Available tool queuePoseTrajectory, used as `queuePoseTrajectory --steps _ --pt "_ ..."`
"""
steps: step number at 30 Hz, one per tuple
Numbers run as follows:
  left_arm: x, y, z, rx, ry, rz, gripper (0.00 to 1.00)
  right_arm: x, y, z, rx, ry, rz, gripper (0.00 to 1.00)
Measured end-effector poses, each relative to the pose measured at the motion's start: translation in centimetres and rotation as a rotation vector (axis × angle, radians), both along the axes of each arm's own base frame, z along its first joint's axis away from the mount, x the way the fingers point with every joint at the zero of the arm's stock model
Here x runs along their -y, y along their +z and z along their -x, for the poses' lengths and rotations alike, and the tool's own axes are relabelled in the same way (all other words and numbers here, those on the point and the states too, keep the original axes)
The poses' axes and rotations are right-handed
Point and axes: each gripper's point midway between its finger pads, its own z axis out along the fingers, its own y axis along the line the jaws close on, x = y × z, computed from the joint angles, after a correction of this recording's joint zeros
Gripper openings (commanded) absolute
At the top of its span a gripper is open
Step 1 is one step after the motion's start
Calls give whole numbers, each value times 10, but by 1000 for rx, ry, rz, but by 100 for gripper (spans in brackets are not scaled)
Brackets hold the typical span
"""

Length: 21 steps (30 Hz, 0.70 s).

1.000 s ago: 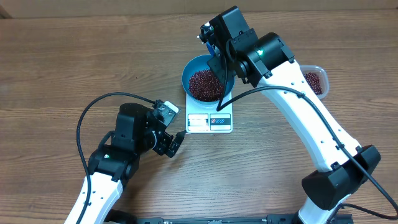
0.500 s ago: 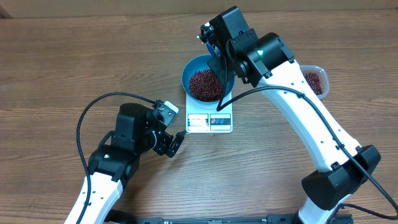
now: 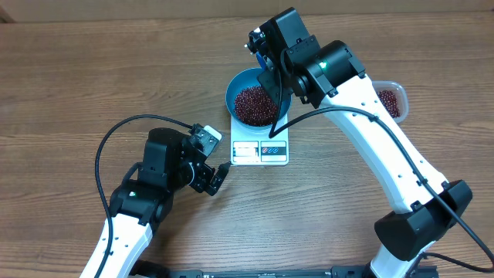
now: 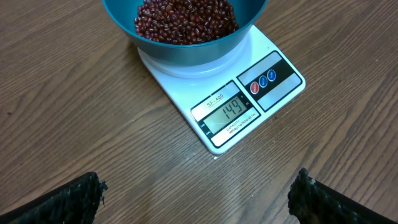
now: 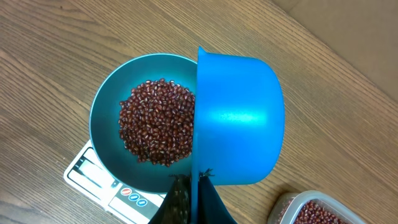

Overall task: Scoop item into bowl and weigh 150g on scale
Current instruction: 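Tip the scoop over the bowl, trickling beans in toward 150 g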

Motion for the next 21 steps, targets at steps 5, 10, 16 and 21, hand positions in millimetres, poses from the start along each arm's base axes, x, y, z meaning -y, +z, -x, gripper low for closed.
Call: queuePoseTrajectory --steps 5,10,16,21 --pt "0 0 0 0 0 0 100 0 0 -1 6 12 11 4" --pt "0 0 0 0 0 0 100 1 1 -2 14 23 20 4" --pt "0 0 0 0 0 0 100 1 1 -3 20 27 28 4" --pt "0 0 0 0 0 0 99 1 1 -3 21 30 31 4"
